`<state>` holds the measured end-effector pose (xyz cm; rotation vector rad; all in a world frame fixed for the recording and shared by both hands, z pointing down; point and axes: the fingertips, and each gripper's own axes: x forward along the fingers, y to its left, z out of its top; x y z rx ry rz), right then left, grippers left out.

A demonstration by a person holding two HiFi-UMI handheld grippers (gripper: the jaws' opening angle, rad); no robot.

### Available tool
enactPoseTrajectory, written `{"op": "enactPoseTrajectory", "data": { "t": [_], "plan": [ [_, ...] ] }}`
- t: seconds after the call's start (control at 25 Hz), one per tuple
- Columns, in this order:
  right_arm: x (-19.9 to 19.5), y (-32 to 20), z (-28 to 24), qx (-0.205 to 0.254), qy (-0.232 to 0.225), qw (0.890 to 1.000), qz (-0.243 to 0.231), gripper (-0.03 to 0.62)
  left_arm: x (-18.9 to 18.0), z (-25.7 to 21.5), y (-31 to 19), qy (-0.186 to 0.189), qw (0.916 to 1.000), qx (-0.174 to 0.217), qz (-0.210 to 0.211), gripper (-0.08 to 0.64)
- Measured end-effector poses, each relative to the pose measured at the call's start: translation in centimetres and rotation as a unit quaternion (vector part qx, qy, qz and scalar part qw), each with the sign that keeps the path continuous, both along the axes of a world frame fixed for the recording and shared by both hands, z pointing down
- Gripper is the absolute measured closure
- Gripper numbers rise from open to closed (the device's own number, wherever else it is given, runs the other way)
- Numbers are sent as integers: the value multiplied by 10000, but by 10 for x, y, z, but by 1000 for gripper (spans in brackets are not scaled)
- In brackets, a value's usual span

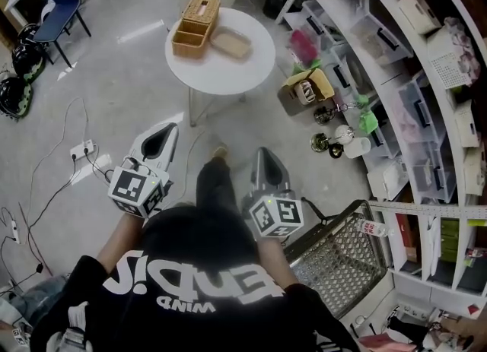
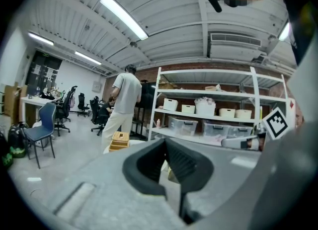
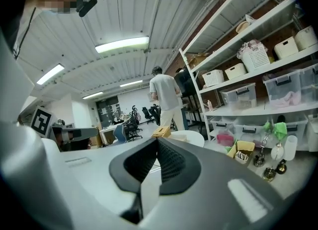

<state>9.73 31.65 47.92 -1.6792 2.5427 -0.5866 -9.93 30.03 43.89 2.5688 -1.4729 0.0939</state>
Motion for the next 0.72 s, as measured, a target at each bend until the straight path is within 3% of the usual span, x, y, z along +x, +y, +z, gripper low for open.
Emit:
{"op": "enactPoseTrajectory", "data": {
  "t": [0.72],
  "plan": [
    [6, -208, -6, -100, 15, 9986, -521, 592, 14, -13, -196, -261, 9994, -36, -217, 558]
  ]
}}
